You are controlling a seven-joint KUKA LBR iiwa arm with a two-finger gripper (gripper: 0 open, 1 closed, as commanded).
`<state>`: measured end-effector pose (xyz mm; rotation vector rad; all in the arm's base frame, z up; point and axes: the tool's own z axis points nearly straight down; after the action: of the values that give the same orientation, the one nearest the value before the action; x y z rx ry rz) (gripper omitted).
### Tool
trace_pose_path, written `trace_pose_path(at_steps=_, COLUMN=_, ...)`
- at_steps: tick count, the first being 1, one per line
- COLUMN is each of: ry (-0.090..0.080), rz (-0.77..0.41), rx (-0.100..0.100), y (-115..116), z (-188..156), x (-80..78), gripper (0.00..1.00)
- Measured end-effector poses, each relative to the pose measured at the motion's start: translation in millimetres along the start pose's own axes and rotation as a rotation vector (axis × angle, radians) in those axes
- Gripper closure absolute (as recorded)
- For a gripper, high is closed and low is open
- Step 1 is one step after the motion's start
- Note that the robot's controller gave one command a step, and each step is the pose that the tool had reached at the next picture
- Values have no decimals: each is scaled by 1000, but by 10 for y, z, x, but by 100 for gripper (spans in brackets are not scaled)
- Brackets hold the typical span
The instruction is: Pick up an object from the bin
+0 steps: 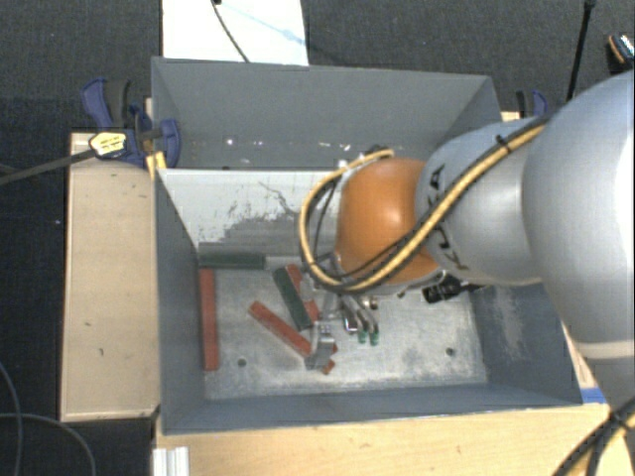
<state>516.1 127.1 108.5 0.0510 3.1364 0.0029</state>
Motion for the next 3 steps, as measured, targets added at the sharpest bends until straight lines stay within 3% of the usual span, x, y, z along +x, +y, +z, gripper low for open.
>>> trace_pose_path(at_steps=1, ry=7, rz=-1, rx=2, y=20, z=403, x=135, gripper=0)
trace_pose_path(at_steps=2, ry=-2, rz=3, rx=-1, y=26, z=363, x=107, gripper=100)
trace_pose_path(at_steps=3, ry=3, rz=4, rx=1, y=20, z=381, x=122, gripper=0)
